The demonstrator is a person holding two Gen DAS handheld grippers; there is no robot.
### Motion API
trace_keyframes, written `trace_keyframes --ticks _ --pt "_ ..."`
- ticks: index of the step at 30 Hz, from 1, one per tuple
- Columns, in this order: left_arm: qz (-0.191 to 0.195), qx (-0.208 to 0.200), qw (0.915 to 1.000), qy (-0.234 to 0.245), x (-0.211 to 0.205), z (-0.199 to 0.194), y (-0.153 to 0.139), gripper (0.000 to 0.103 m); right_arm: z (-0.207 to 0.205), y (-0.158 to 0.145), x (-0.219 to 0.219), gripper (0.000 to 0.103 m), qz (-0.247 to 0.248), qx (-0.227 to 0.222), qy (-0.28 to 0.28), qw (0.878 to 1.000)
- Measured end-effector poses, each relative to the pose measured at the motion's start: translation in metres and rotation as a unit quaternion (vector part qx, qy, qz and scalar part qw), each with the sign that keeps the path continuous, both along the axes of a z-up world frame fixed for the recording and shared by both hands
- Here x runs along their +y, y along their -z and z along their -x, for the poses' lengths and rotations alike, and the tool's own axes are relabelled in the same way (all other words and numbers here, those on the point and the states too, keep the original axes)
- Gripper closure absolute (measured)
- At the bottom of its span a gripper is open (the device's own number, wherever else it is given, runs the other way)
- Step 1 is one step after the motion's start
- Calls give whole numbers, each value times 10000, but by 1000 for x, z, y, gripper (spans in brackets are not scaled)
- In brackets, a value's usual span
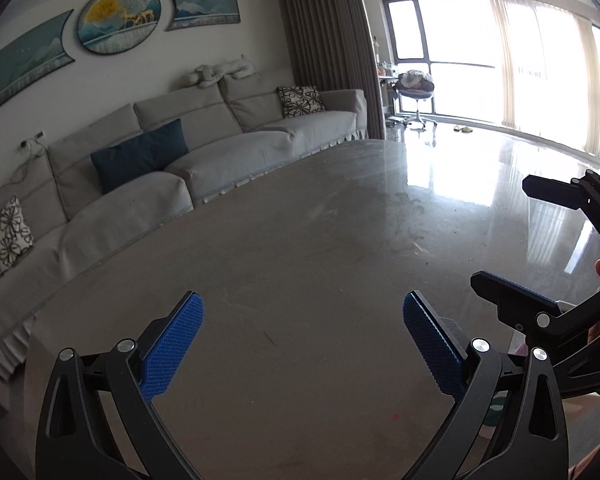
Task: Collect trash
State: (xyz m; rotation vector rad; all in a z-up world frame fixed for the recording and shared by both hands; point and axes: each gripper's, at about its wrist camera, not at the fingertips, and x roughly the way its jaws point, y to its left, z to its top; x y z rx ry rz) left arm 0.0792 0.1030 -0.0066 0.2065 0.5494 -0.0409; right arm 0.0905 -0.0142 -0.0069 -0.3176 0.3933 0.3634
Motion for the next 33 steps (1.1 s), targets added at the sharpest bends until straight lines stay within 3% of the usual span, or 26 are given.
trace_keyframes --ticks 9,33 --pt "-398 -82 9976 -569 41 -1 9 4 -6 11 43 4 297 -161 -133 9993" --pt "-135 -34 9976 -672 69 -18 13 4 -18 14 57 4 189 -55 -189 9996"
